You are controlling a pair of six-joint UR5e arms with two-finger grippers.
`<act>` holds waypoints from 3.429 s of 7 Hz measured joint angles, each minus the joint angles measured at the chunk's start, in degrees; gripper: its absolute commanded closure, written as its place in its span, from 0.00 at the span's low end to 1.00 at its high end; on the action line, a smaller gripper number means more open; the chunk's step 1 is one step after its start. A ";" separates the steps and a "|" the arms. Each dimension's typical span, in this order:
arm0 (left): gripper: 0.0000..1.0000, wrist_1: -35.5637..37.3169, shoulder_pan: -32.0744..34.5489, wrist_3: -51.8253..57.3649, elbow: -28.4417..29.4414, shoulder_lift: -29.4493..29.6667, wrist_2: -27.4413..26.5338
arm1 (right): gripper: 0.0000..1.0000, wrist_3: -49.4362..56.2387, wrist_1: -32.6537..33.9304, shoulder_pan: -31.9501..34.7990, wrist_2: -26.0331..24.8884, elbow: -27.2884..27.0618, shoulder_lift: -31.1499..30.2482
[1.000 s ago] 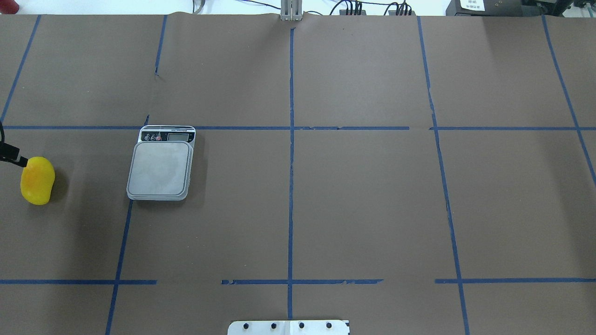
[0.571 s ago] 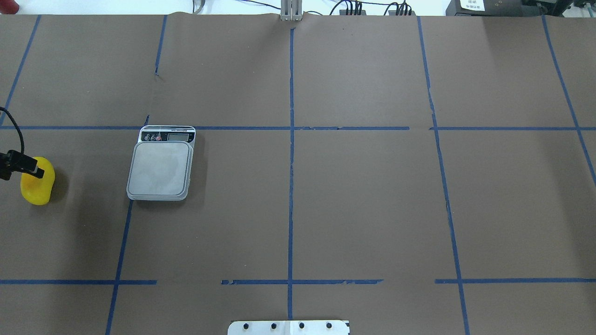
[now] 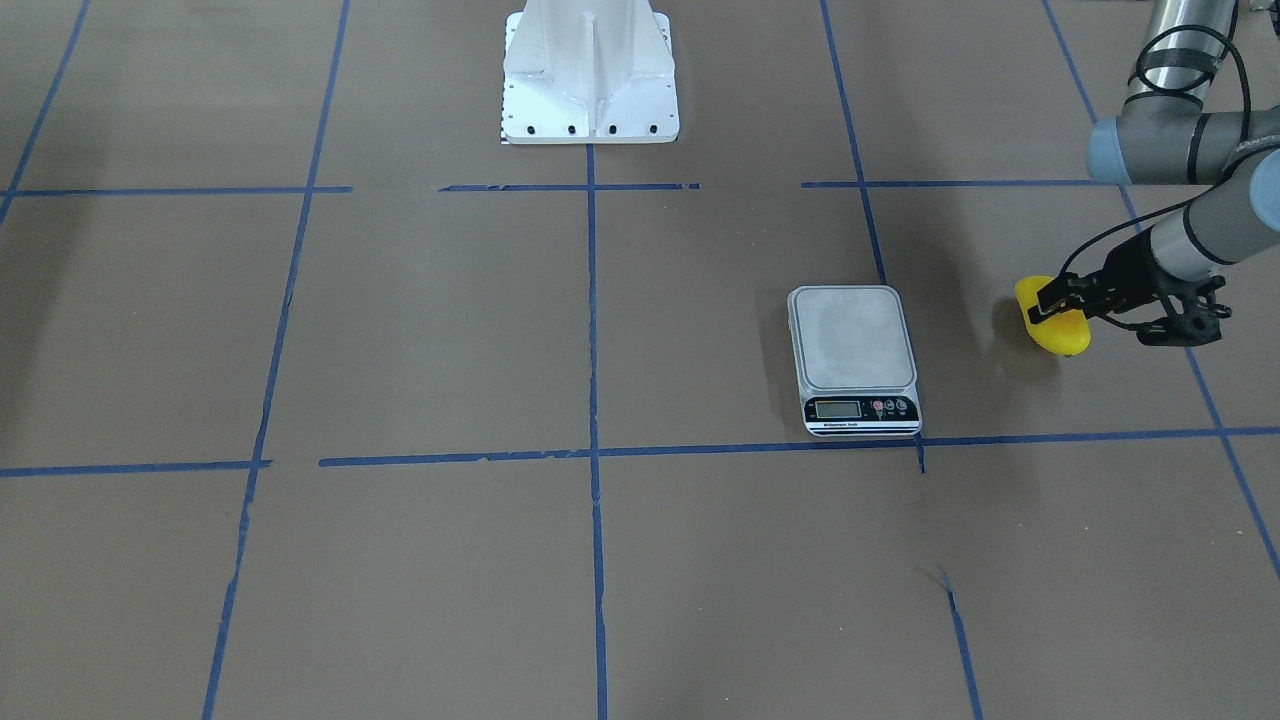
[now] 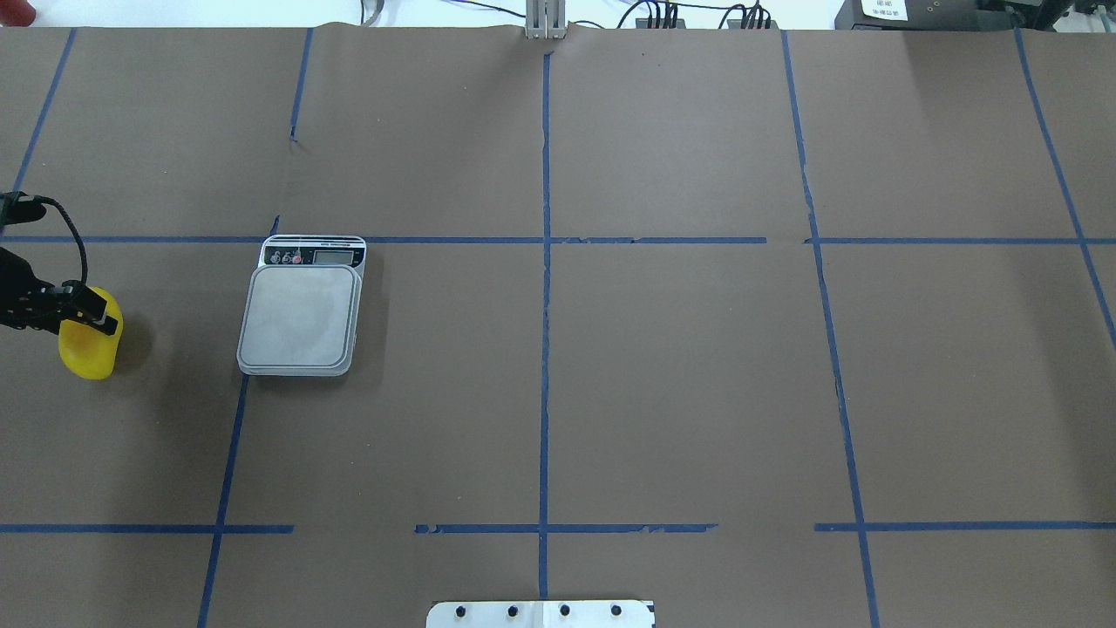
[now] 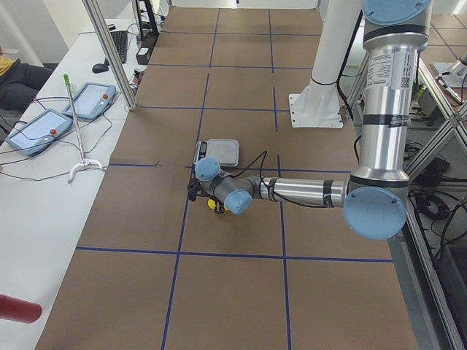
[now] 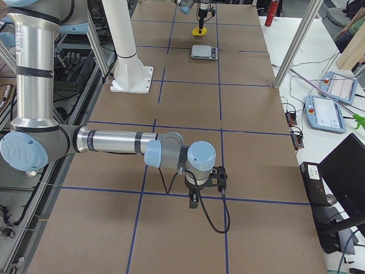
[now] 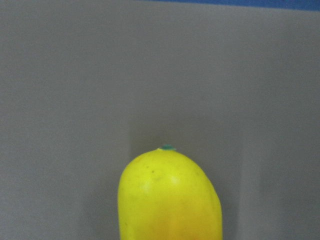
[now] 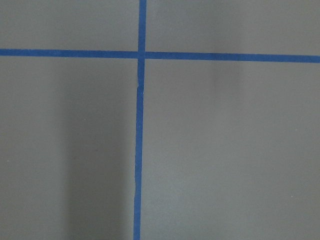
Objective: Weigh mango
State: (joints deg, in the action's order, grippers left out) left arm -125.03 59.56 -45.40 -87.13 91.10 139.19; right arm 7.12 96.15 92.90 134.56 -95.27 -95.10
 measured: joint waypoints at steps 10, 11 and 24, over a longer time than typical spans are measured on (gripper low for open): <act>1.00 11.97 -10.40 -9.17 -5.39 17.95 -2.87 | 0.00 0.00 0.00 0.00 0.00 0.00 0.01; 0.69 11.88 -10.43 -8.84 -4.38 18.59 -3.28 | 0.00 0.00 0.00 0.00 0.00 0.00 0.00; 0.00 33.28 29.33 46.90 -10.24 -4.54 -4.13 | 0.00 0.00 0.00 0.00 0.00 0.00 0.03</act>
State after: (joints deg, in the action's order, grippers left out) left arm -91.75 88.89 1.50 -97.37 86.56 135.07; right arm 7.12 96.15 92.90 134.56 -95.27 -95.07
